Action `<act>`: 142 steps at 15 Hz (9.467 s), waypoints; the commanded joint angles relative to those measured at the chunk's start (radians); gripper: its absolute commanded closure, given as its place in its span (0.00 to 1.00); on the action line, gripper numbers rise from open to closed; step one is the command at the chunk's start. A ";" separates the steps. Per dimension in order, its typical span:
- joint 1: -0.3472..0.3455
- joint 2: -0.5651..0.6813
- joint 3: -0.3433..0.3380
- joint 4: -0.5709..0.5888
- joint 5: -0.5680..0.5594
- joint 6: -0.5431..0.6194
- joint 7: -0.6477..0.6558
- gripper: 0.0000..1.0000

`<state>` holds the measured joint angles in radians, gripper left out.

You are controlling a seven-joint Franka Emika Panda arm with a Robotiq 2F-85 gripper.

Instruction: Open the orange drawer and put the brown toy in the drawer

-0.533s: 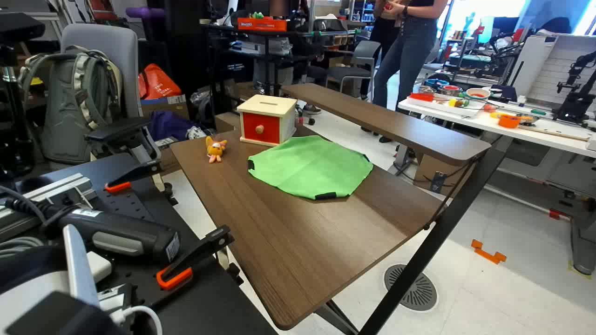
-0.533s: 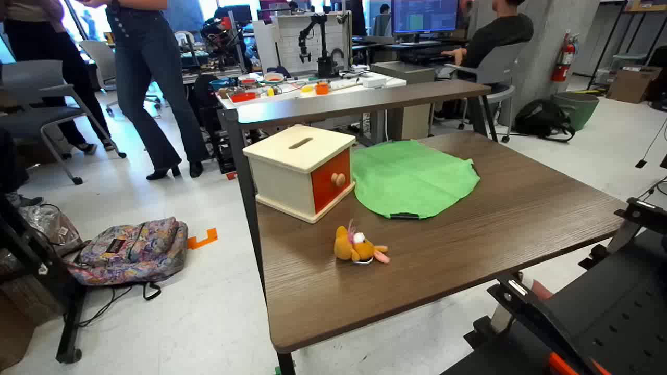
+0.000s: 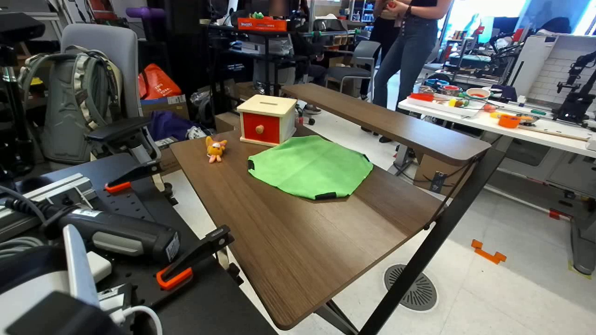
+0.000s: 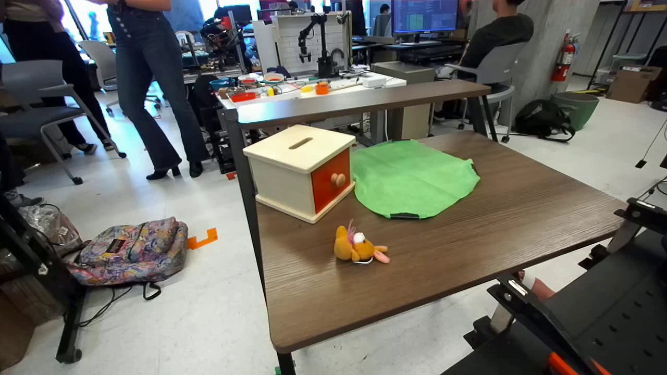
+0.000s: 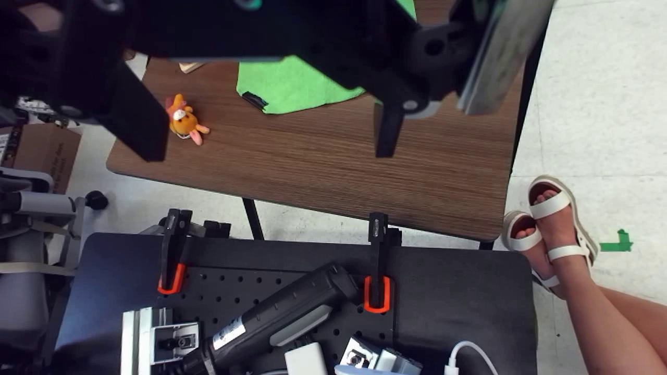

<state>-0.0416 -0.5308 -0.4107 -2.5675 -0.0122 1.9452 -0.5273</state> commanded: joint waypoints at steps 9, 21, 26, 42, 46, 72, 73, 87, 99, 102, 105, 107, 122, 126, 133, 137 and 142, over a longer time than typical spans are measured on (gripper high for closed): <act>-0.021 0.022 0.039 0.007 0.034 0.042 -0.013 0.00; 0.128 0.259 0.228 0.089 0.152 0.352 0.011 0.00; 0.139 0.524 0.338 0.175 0.103 0.604 0.070 0.00; 0.133 1.085 0.525 0.528 -0.097 0.790 0.152 0.00; 0.134 1.151 0.555 0.588 -0.103 0.816 0.147 0.00; 0.053 1.293 0.657 0.642 -0.060 0.958 0.175 0.00; 0.044 1.297 0.668 0.642 -0.057 0.971 0.177 0.00; 0.008 1.313 0.700 0.630 -0.057 1.046 0.211 0.80; -0.030 1.217 0.708 0.477 -0.049 1.041 0.234 0.93; -0.043 1.195 0.710 0.437 -0.048 1.039 0.230 0.93; -0.053 1.176 0.709 0.399 -0.047 1.038 0.229 0.93; -0.060 1.167 0.711 0.379 -0.047 1.038 0.226 0.93; -0.121 1.111 0.761 0.286 -0.020 1.012 0.222 0.00; -0.119 1.056 0.770 0.187 -0.021 1.047 0.220 0.00; -0.104 1.088 0.781 0.148 -0.049 1.229 0.244 0.00; -0.073 1.111 0.768 0.140 -0.073 1.284 0.265 0.00; -0.026 1.142 0.760 0.149 -0.095 1.326 0.294 0.00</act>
<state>-0.0980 0.5907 0.3619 -2.4193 -0.0733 3.2194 -0.2717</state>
